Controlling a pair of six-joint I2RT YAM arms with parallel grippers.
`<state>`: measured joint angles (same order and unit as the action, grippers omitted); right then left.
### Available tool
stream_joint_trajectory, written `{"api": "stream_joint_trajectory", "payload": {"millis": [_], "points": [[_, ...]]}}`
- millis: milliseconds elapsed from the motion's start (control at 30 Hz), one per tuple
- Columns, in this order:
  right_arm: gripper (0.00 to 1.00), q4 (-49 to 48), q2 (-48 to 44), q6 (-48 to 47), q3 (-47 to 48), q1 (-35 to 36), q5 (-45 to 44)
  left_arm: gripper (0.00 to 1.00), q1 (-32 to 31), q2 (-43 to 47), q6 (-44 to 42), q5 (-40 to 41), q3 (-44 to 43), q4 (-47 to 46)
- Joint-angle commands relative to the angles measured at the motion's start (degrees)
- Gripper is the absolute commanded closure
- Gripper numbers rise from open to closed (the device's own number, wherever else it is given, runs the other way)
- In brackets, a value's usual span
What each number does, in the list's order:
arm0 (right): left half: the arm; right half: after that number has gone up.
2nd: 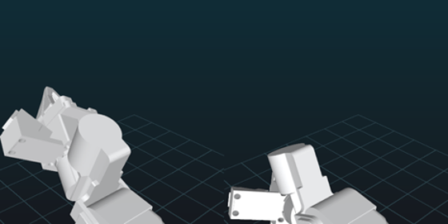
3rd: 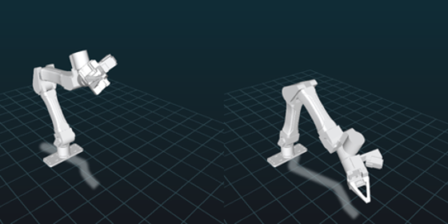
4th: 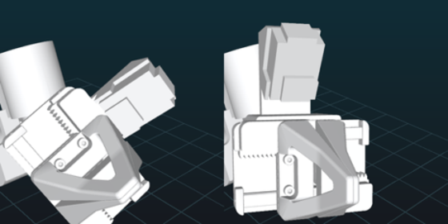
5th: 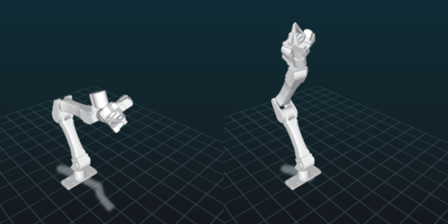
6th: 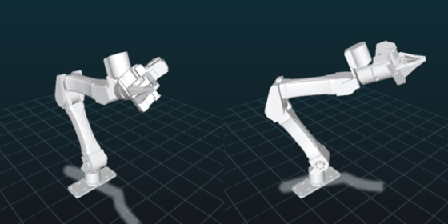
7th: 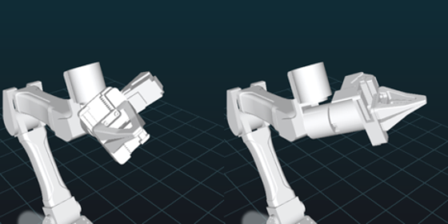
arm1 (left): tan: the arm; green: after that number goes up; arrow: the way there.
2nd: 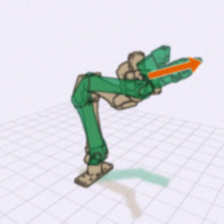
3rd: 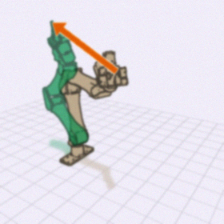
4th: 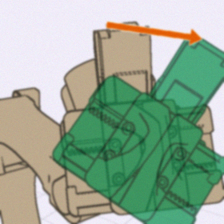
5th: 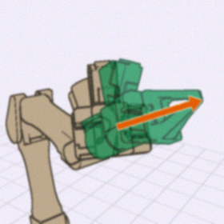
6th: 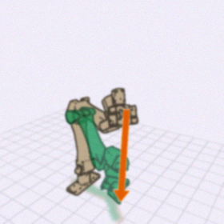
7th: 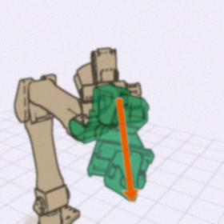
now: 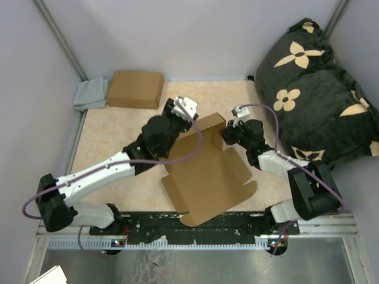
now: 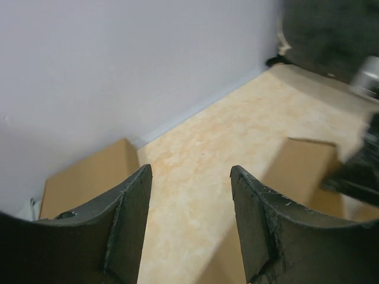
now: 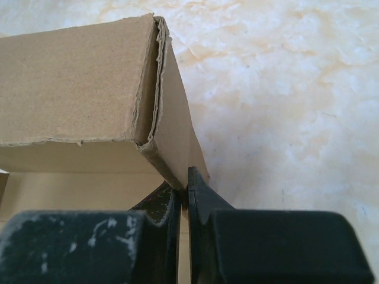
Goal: Fold the paper box
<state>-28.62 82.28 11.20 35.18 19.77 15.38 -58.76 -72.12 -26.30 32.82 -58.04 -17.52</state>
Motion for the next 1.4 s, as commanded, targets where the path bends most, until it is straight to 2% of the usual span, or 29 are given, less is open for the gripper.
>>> {"api": "stream_joint_trajectory", "payload": {"millis": [0,67,233,433,567,800,1100,1267,1300,1367], "points": [[0.96,0.40,-6.34,0.92,-2.13,1.49,-6.11,0.41,9.03,-7.79,16.83,-0.35,-10.04,12.64],[0.96,1.66,-9.09,1.15,-3.06,3.10,-10.28,0.45,10.04,-10.72,18.75,-0.36,-11.54,13.68],[0.94,1.46,-13.45,3.87,-6.88,8.76,-22.07,0.47,10.07,-13.57,23.00,-3.31,-10.66,12.74],[0.91,-0.49,-14.43,6.35,-10.54,11.20,-25.95,0.50,9.71,-12.22,25.70,-5.05,-5.67,12.07],[0.86,-0.51,-13.82,5.79,-10.60,11.69,-26.35,0.51,9.01,-10.52,26.30,-5.60,-2.19,10.25],[0.68,-0.82,-13.03,3.30,-10.06,11.70,-22.36,0.52,8.12,-11.69,25.20,-5.46,-1.72,10.40],[0.62,-1.53,-6.70,0.31,-6.67,11.70,-20.53,0.54,7.44,-12.68,24.86,-7.01,-1.74,10.60],[0.63,-5.77,-2.34,-1.06,-5.26,11.74,-18.86,0.54,6.68,-13.45,24.16,-7.09,-1.89,10.89],[0.68,-6.32,-1.70,-1.31,-5.02,11.70,-18.67,0.54,6.60,-13.51,24.07,-7.10,-1.98,10.91],[0.89,-6.55,-0.60,-0.81,-4.51,11.70,-19.61,0.54,6.49,-13.80,23.87,-6.94,-2.07,11.03]]}}
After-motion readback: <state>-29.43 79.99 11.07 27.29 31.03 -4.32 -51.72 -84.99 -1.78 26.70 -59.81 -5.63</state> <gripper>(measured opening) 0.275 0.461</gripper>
